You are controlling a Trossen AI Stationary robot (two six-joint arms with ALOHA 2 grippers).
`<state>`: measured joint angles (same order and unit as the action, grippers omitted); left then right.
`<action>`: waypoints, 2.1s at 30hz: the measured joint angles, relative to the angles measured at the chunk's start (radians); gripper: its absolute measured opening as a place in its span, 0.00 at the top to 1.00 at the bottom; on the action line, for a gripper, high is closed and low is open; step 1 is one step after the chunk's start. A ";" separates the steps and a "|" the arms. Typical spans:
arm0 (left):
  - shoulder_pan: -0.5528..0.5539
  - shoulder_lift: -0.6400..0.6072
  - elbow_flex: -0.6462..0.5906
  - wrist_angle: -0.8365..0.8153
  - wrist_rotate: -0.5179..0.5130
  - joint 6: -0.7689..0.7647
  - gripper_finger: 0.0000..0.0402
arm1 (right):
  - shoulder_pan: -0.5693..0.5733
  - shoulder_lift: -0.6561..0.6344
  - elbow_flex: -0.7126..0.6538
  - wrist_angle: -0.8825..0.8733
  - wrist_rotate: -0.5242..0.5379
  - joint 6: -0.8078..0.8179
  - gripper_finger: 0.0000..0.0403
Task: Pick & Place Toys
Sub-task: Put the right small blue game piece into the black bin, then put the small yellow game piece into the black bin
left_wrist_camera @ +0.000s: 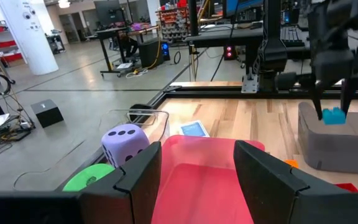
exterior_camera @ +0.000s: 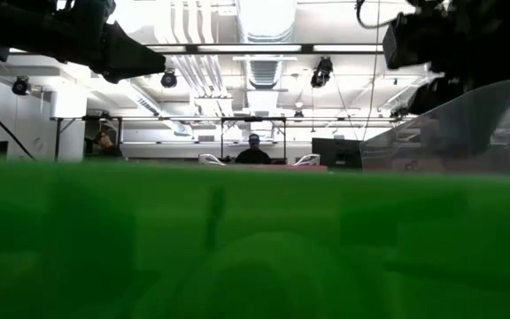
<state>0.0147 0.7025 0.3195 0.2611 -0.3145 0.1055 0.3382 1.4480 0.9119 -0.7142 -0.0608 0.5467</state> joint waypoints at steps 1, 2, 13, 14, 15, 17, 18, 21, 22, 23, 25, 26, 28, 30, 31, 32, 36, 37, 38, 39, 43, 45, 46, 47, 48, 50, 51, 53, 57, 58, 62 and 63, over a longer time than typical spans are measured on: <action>0.000 0.000 0.000 0.000 0.000 0.000 0.49 | 0.000 0.016 0.000 0.003 0.000 0.000 0.63; 0.000 0.000 0.000 0.000 0.000 0.001 0.49 | 0.000 0.030 0.000 0.006 0.000 0.000 0.62; 0.000 0.000 0.000 0.000 0.000 0.002 0.49 | 0.003 0.127 0.000 0.052 -0.021 -0.003 0.56; 0.000 0.000 0.000 0.000 0.000 0.002 0.49 | 0.004 0.131 0.000 0.052 -0.027 -0.003 0.55; 0.000 0.000 0.000 0.000 0.000 0.002 0.49 | 0.005 0.133 0.000 0.053 -0.030 -0.002 0.55; 0.000 0.000 0.000 0.000 0.000 0.002 0.49 | 0.009 0.136 0.000 0.055 -0.030 0.003 0.55; 0.000 0.000 0.000 0.000 0.000 0.002 0.49 | 0.011 0.137 0.000 0.056 -0.031 0.006 0.55; 0.000 0.000 0.000 0.000 0.000 0.002 0.49 | 0.012 0.143 0.000 0.057 -0.030 0.017 0.55; 0.000 0.000 0.000 0.000 0.000 0.002 0.49 | 0.012 0.145 0.000 0.056 -0.029 0.021 0.54; 0.000 0.000 0.000 0.000 0.000 0.002 0.49 | 0.012 0.146 0.000 0.056 -0.025 0.024 0.54; 0.000 0.000 0.000 0.000 0.000 0.002 0.49 | 0.013 0.146 0.000 0.057 -0.013 0.028 0.51; 0.000 0.000 0.000 0.001 0.000 0.002 0.49 | 0.013 0.145 0.000 0.056 -0.009 0.030 0.49; 0.000 0.000 0.000 0.001 0.000 0.002 0.49 | 0.013 0.143 0.000 0.056 -0.003 0.033 0.43; 0.001 0.000 0.000 0.001 0.000 0.002 0.49 | 0.013 0.141 0.000 0.056 -0.003 0.039 0.37; 0.001 0.000 0.000 0.002 0.000 0.002 0.49 | 0.013 0.141 0.000 0.056 -0.003 0.041 0.33; 0.001 0.000 0.000 0.002 -0.001 0.002 0.49 | 0.013 0.140 0.000 0.056 -0.003 0.041 0.30; 0.001 0.000 0.000 0.003 -0.008 0.001 0.49 | 0.019 0.131 0.000 0.057 -0.007 0.042 0.17; 0.001 0.000 0.000 0.003 -0.008 0.001 0.49 | 0.021 0.125 0.001 0.057 -0.007 0.042 0.15; 0.001 0.000 0.000 0.003 -0.008 -0.001 0.49 | 0.024 0.118 0.004 0.057 -0.006 0.042 0.13; 0.001 0.000 0.000 0.003 -0.008 -0.001 0.49 | 0.027 0.109 0.011 0.059 -0.003 0.044 0.11; 0.001 0.000 0.000 0.004 -0.012 -0.001 0.49 | 0.045 0.055 0.040 0.063 0.054 0.049 0.09; 0.001 0.000 0.000 0.004 -0.019 -0.002 0.49 | 0.059 0.021 0.053 0.066 0.107 0.049 0.09; 0.001 0.000 0.000 0.004 -0.028 -0.002 0.49 | 0.066 0.002 0.058 0.069 0.141 0.048 0.09; 0.001 0.000 0.000 0.004 -0.037 -0.007 0.49 | 0.076 -0.017 0.061 0.084 0.178 0.043 0.09; 0.001 0.000 0.000 0.003 -0.045 -0.015 0.49 | 0.087 -0.037 0.061 0.105 0.220 0.036 0.09; 0.001 0.000 0.000 -0.008 -0.060 -0.034 0.49 | 0.114 -0.072 0.050 0.170 0.324 0.013 0.09; 0.001 0.000 0.003 -0.028 -0.061 -0.041 0.49 | 0.130 -0.086 0.042 0.211 0.382 -0.007 0.09; 0.001 0.001 0.037 -0.118 -0.071 -0.070 0.49 | 0.164 -0.107 0.024 0.289 0.495 -0.054 0.09; -0.001 0.001 0.142 -0.361 -0.098 -0.138 0.49 | 0.221 -0.108 0.002 0.409 0.713 -0.159 0.09; -0.005 0.001 0.165 -0.412 -0.098 -0.155 0.49 | 0.228 -0.103 -0.001 0.429 0.751 -0.184 0.09; -0.028 0.002 0.226 -0.536 -0.096 -0.199 0.49 | 0.235 -0.067 -0.008 0.499 0.803 -0.258 0.09; -0.031 0.002 0.234 -0.560 -0.088 -0.214 0.49 | 0.235 -0.058 -0.011 0.514 0.807 -0.274 0.09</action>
<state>-0.0166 0.7044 0.5538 -0.2984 -0.4029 -0.1084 0.5734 1.3902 0.9006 -0.1999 0.7464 0.2729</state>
